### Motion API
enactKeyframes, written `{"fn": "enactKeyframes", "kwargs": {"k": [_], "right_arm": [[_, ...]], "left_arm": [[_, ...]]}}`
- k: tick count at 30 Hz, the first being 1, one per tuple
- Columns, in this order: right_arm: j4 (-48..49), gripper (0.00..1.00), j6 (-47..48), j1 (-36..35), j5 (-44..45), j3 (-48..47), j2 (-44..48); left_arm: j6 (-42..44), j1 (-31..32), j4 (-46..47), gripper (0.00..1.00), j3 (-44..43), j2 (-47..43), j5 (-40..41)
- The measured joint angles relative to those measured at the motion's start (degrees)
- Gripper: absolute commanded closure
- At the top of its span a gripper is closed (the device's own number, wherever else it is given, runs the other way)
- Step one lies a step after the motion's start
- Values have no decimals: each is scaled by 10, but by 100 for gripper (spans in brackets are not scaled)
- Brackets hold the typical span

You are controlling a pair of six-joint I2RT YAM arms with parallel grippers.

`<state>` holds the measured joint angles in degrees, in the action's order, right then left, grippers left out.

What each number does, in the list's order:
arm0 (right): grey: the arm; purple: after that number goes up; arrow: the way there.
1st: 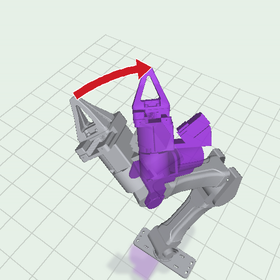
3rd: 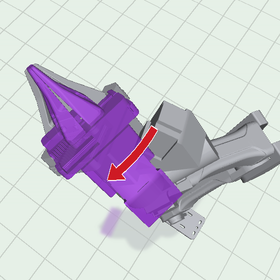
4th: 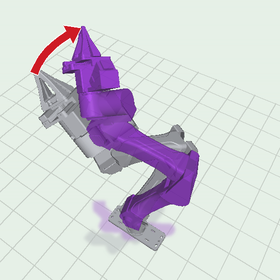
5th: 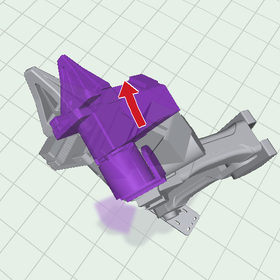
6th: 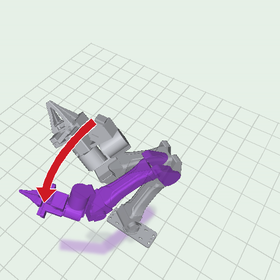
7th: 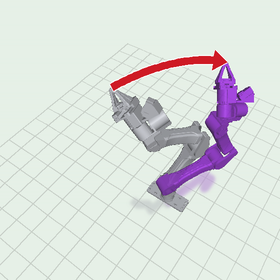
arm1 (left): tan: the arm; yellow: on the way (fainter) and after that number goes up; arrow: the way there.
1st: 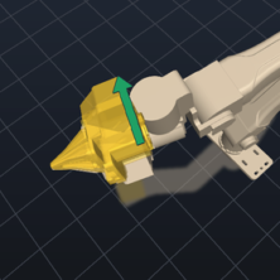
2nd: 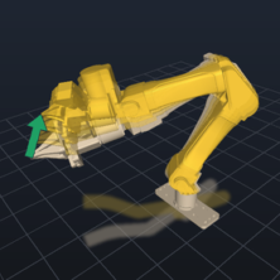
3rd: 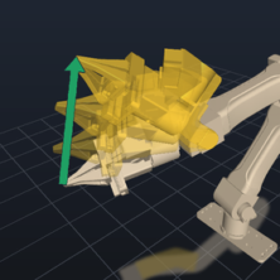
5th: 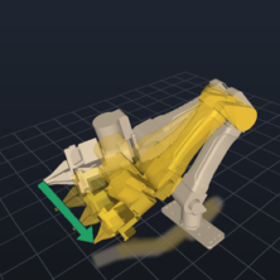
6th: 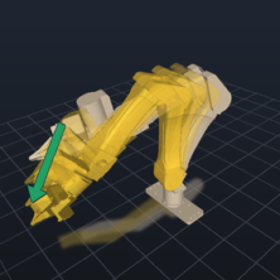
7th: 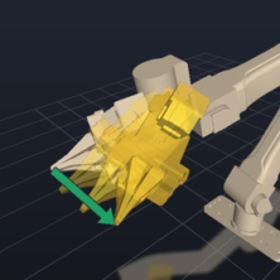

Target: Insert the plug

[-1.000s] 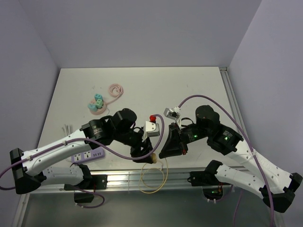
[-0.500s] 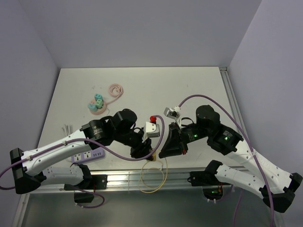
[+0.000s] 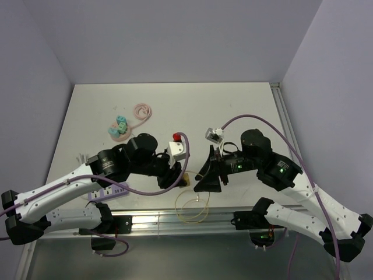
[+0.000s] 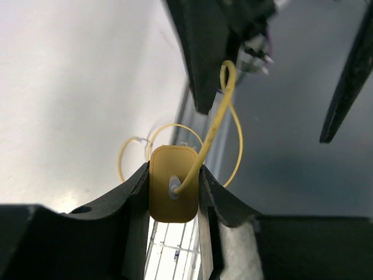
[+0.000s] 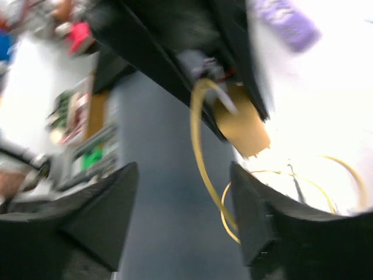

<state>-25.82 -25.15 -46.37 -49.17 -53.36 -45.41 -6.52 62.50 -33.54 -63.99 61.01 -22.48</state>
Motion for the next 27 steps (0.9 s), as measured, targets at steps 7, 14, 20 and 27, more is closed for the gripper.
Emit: {"fn": "enactKeyframes", "kwargs": {"k": [7,14,20,27], "right_arm": [[-77,16,12,0,231,-41,-5],[-95,17,10,0,319,-40,-13],[-87,17,10,0,327,-16,-8],[-72,17,10,0,325,13,-19]], "left_arm": [[-60,-90,-5,100,-51,14,113],[-83,-243,12,100,-169,100,194],[-94,-362,78,100,-270,179,248],[-103,-500,192,100,-324,234,294]]}}
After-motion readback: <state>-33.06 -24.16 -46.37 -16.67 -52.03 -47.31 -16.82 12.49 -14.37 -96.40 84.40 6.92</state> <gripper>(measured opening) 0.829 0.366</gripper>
